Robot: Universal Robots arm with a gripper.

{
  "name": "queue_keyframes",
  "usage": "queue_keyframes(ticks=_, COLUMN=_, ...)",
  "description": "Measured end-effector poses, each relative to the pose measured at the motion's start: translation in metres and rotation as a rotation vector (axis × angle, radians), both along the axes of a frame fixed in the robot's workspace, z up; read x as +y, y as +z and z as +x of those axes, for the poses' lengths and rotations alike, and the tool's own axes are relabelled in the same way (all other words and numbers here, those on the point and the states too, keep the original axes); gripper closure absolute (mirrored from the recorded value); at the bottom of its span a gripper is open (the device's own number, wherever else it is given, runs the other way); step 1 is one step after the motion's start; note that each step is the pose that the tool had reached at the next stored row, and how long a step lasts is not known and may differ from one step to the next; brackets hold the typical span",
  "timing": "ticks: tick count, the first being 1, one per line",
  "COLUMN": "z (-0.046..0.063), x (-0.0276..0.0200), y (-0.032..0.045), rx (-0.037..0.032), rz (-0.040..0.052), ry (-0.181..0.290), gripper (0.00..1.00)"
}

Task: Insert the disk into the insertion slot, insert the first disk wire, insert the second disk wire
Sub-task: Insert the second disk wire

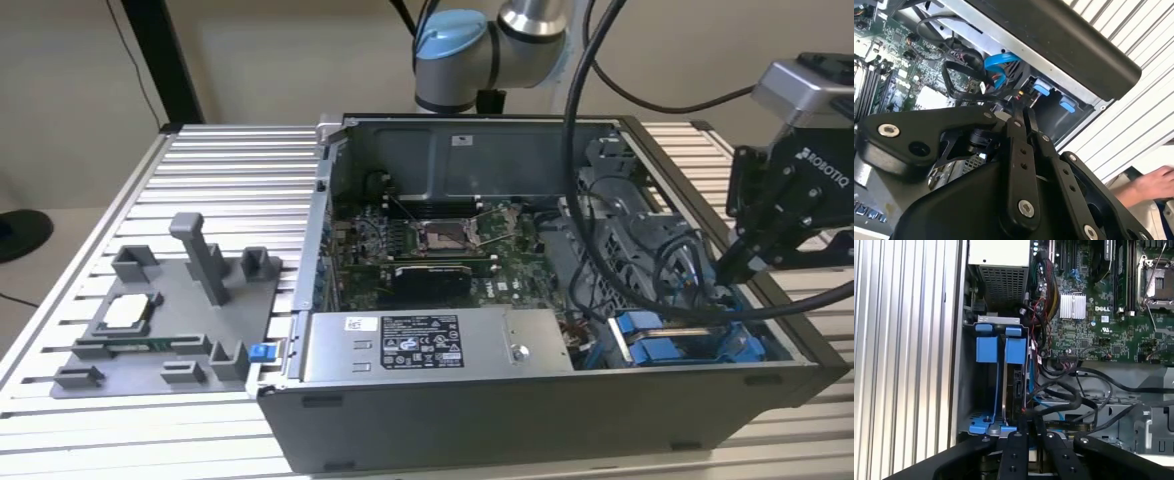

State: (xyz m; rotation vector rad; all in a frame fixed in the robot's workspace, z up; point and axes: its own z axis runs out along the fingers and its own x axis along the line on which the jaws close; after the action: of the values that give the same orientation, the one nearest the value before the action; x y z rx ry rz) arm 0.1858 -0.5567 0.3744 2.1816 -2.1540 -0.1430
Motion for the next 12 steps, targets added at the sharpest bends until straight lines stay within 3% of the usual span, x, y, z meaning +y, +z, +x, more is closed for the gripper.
queue_keyframes(ticks=9, z=-0.025, x=0.0000, y=0.0037, rx=-0.0003, rz=0.0000, ry=-0.003, gripper=1.00)
queue_keyframes(ticks=12, z=-0.032, x=0.0000, y=0.0037, rx=-0.0065, rz=0.0000, ry=-0.004, gripper=1.00)
